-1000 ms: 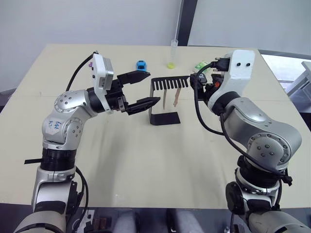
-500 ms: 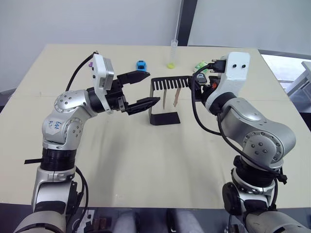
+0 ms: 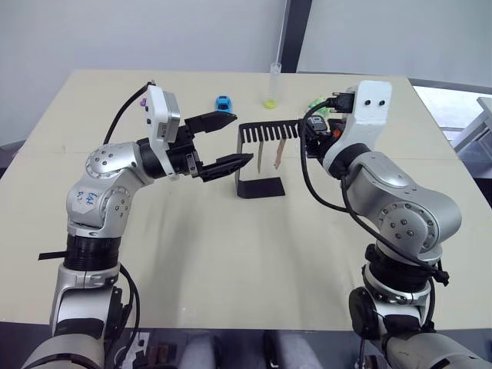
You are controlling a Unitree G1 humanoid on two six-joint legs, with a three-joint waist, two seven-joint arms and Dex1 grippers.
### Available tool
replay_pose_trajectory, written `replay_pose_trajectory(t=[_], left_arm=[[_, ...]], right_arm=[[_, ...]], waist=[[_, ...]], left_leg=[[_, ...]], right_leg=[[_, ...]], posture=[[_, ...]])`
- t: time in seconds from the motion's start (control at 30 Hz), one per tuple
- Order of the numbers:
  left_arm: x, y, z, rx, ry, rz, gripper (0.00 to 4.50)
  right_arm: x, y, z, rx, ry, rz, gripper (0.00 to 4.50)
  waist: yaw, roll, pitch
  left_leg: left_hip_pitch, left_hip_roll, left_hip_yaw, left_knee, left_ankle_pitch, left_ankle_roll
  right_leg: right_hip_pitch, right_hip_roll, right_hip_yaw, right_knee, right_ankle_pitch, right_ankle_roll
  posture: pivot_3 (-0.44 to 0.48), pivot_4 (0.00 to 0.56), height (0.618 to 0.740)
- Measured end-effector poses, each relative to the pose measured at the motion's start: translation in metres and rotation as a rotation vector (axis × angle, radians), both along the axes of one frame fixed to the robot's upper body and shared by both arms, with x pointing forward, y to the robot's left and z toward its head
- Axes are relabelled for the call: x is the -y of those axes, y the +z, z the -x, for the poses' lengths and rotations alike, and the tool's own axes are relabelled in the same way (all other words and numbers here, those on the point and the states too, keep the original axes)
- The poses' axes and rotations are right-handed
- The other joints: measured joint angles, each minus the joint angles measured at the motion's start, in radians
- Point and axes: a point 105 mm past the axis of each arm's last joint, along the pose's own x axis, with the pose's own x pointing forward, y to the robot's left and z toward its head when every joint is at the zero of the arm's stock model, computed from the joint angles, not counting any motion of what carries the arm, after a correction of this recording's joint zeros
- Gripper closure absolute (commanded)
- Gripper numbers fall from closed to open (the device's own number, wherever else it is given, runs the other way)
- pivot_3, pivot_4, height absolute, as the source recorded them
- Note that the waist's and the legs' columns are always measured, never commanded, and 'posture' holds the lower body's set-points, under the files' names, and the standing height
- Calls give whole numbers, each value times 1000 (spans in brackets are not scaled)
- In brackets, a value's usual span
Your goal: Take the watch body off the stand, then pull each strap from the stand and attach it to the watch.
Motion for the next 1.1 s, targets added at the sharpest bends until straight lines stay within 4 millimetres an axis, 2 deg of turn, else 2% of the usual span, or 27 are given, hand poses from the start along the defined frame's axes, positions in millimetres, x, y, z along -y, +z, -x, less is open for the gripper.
replay_pose_trajectory(t=[0.03, 0.33, 0.4, 0.57, 0.63, 0.7, 0.8, 0.87, 1.0, 1.1], left_arm=[[0, 0, 0, 0, 0, 0, 0], [0, 1, 0, 8, 0, 2, 0], [0, 1, 1, 8, -3, 3, 0], [7, 4, 11, 20, -40, 3, 0], [10, 3, 17, 13, -64, 1, 0], [13, 0, 24, -10, -97, 2, 0], [13, -7, 32, -64, -137, -5, 0], [12, -13, 36, -89, -153, -23, 0], [21, -23, 43, -109, -218, -68, 0], [26, -40, 47, -115, -249, -122, 0]], right_arm=[[-1, 0, 0, 2, 5, 0, 2913], [0, 2, 1, 9, 15, -7, 2907], [2, 8, 3, 27, 10, -15, 2907], [13, 43, 21, 152, 29, -73, 2907], [23, 46, 30, 176, 47, -100, 2907], [43, 33, 38, 159, 30, -91, 2907], [78, -13, 49, 37, -33, -19, 2907], [94, -43, 56, -44, -64, -19, 2907], [106, -81, 66, -110, -97, -9, 2907], [102, -109, 61, -156, -76, 30, 2907]], waist=[[0, 0, 0], [1, 0, 0], [1, 0, 0], [2, 0, 0], [2, 0, 0], [7, 0, 0], [15, 0, 0], [14, 0, 0], [4, 0, 0], [3, 0, 0]], left_leg=[[0, 0, 0, 0, 0, 0], [0, 0, 0, 0, 0, 0], [0, 0, 0, 0, 0, 0], [0, 0, 0, 0, 0, 0], [0, 0, -1, 0, 0, 0], [0, 0, -2, -1, 0, 0], [-1, -2, -5, -1, 0, 0], [-1, -2, -5, -1, 0, 1], [1, -1, -3, -2, 3, -1], [3, -1, -2, -3, 4, -3]], right_leg=[[0, 0, 0, 0, 0, 0], [0, 0, 0, 0, 0, 0], [0, 0, 0, 0, 0, 0], [0, 0, 0, 1, 0, 0], [0, 0, 0, 1, 0, 0], [1, 0, 0, 1, 0, 0], [3, 0, 1, -3, 0, 0], [4, 0, 1, -5, 0, 0], [5, 2, 4, -5, 0, 0], [4, 4, 6, -5, 0, 0]], posture=[[0, 150, 740], [0, 150, 740], [0, 150, 740], [0, 150, 740], [0, 150, 740], [0, 150, 740], [0, 150, 740], [0, 150, 740], [0, 150, 740], [0, 150, 740]])
